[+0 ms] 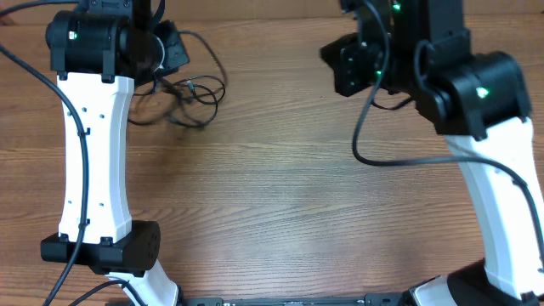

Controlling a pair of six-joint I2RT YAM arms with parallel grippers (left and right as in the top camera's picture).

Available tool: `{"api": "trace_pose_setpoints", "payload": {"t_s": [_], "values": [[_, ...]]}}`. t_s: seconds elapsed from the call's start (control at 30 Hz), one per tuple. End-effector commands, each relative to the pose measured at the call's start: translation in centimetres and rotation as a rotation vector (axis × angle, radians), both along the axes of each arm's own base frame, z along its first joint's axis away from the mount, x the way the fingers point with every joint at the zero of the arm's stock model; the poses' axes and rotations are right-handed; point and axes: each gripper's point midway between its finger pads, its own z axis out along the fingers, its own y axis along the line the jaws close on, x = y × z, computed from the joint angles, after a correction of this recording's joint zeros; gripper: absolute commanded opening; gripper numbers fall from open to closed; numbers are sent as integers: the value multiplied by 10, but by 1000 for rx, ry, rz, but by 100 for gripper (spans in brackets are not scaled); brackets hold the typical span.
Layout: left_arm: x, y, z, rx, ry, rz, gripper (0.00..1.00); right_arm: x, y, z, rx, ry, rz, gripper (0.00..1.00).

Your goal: Untangle cables

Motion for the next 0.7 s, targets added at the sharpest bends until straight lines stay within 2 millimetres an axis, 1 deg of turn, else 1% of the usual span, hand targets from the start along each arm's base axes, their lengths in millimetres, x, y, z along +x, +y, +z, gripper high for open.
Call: {"api": "trace_pose_setpoints", "payload": {"t_s": [0.0,0.1,0.2,0.33,0.4,0.57,0.67], "values": [[-12,-54,28,-259,-50,-212,4,-8,32,-2,62,-14,219,4],[-11,-70,39,-358,-66,-250,4,4,37,-10,55,-17,215,4],[-7,-75,47,-425,-76,-223,4,10,43,-21,48,3,220,4],[0,-78,55,-475,-101,-190,4,11,53,-33,39,32,241,4],[4,-78,59,-487,-115,-177,4,9,59,-35,37,37,253,4],[10,-79,66,-525,-137,-141,4,2,68,-36,28,27,286,4],[13,-81,71,-562,-139,-119,4,5,67,-37,12,20,272,4]]}}
